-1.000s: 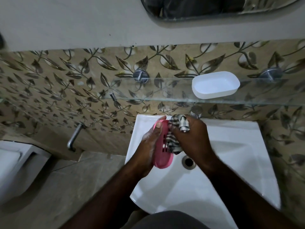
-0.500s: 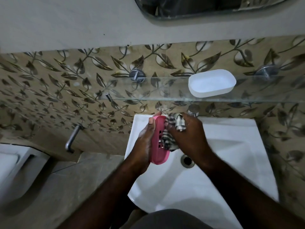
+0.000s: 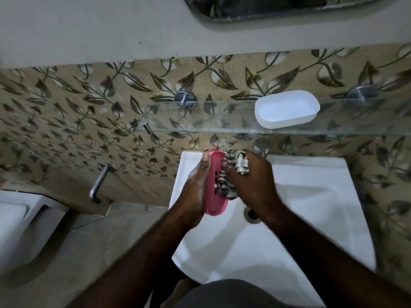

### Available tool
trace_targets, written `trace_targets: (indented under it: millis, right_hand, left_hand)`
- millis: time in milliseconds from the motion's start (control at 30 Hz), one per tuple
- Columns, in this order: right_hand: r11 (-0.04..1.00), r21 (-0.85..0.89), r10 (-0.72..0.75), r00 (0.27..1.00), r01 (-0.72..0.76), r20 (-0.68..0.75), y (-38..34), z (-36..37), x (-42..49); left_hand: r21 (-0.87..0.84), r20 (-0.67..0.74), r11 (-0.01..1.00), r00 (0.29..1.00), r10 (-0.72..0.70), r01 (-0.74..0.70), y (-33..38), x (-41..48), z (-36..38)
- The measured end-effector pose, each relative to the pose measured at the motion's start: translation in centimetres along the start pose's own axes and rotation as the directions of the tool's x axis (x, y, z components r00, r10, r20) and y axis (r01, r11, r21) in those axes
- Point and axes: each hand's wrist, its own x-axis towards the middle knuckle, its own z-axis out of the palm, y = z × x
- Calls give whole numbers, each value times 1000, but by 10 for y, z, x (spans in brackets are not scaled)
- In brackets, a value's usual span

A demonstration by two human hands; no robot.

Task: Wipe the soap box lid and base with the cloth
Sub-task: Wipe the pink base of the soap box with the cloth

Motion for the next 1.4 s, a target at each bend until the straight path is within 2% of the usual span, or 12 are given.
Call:
trace_targets:
  millis: [100, 167, 233, 433, 667, 733, 900, 1033, 1133, 1233, 1300, 1400]
  right_hand:
    - [979, 139, 125, 975, -152, 184, 1, 10, -18]
    - [951, 174, 181, 917, -256, 356, 4, 10, -27]
    - [947, 165, 188, 891, -276, 413, 4, 2, -19]
    - [994, 89, 63, 998, -63, 7, -3, -10, 11]
    - [995, -9, 96, 902, -102, 421, 6, -2, -33]
    - [990, 48, 107, 927, -133, 359, 3, -6, -23]
    - [998, 57, 23, 1000, -22, -16, -11, -18, 6]
    - [987, 111, 104, 990, -114, 91, 4, -9, -15]
    - [953, 140, 211, 920, -269, 331, 7, -1, -36]
    - [925, 151, 254, 864, -349, 435, 4, -4, -35]
    - [921, 202, 254, 907, -332, 336, 0, -10, -21]
    - [992, 40, 120, 990, -123, 79, 0, -15, -2]
  left_hand:
    - [17, -141, 999, 989, 42, -40, 9, 6, -4]
    - [38, -172, 998, 983, 63, -57, 14, 10, -7]
    - [4, -152, 999, 987, 44, -44, 16, 9, -6]
    - [-15, 0, 999, 1000, -30, 30, -3, -1, 11]
    - [97, -104, 992, 990, 95, -85, 13, 3, -1]
    - [90, -70, 993, 994, 83, -77, 14, 3, 4]
    - [59, 61, 998, 998, -4, 1, 6, 0, 11]
    - [21, 7, 1000, 1000, -10, 10, 0, -2, 9]
    - [92, -125, 996, 992, 17, -5, 3, 2, 3]
    - [124, -91, 992, 996, 26, -15, 9, 4, 3]
    - [106, -38, 994, 999, -14, 18, 11, 4, 3]
    - [71, 74, 996, 995, -67, 61, 7, 3, 0]
